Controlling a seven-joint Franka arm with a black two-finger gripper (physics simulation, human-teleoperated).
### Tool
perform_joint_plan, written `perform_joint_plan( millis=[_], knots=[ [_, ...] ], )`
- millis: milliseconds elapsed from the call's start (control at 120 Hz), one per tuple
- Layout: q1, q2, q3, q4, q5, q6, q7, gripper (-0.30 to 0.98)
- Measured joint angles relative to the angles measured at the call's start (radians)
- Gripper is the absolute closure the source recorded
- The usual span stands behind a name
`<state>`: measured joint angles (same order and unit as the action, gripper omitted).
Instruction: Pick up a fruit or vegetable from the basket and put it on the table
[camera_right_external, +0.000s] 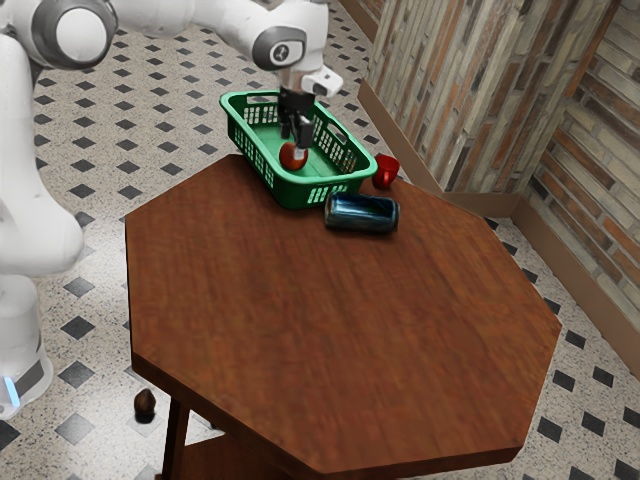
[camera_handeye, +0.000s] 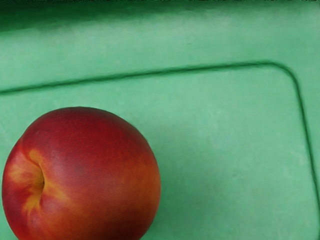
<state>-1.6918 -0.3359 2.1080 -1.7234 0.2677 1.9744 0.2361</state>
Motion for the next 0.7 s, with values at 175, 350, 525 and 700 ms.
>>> perform_joint_plan(
  millis=[175,350,525,700],
  knots=[
    [-0.013,-0.008,0.022,-0.001,0.001,0.012,0.001,0.02],
    [-0.051,-0.022,0.066,0.0,0.001,-0.001,0.002,0.02],
    [-0.081,-0.025,0.098,0.002,0.005,0.018,0.002,0.02],
    [-0.081,-0.027,0.102,0.002,0.018,0.027,0.002,0.02]
  ],
)
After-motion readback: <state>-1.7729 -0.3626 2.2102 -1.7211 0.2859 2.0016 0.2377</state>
